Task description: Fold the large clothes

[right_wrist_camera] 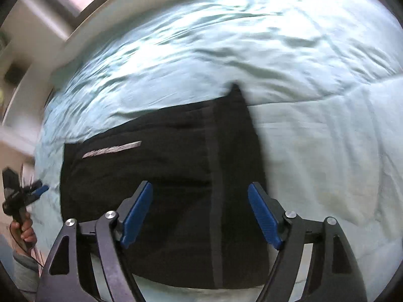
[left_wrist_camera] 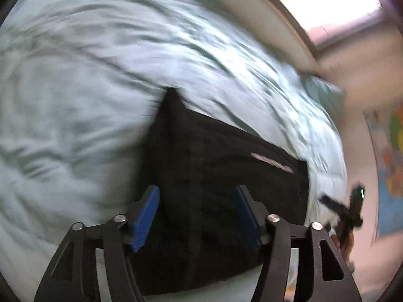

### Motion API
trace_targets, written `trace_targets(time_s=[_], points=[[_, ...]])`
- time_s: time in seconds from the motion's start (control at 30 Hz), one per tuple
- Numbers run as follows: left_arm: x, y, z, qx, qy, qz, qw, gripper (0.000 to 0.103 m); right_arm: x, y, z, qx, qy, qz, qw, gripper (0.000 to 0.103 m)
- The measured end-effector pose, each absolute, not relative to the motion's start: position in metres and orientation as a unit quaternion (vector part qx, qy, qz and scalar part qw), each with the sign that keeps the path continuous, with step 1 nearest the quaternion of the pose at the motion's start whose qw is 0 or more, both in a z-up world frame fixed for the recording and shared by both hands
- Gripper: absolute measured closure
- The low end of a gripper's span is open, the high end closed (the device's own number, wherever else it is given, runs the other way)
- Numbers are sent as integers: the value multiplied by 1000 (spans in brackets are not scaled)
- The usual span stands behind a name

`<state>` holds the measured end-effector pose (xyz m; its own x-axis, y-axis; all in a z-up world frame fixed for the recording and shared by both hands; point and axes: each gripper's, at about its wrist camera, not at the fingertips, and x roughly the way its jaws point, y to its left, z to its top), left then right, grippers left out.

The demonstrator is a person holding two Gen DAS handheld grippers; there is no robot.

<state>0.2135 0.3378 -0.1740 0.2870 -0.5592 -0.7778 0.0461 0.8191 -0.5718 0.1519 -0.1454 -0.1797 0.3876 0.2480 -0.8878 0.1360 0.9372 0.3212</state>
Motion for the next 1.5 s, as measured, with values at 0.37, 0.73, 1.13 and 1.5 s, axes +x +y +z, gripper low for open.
trace_targets(time_s=[0.37,0.73,1.13,1.5], points=[[207,242,-234,-51,618,-124,774,32,166,-58,-264,56,648,-15,760,18],[157,250,-94,-27,510,-94,854,32,110,-80,-126,118,545,-39,829,18],[97,247,95,17,362,-72,929,32,65,-41,57,101,420,-39,901,17],[58,247,107,4,366,-58,929,32,24,3,99,64,394,-64,915,14]])
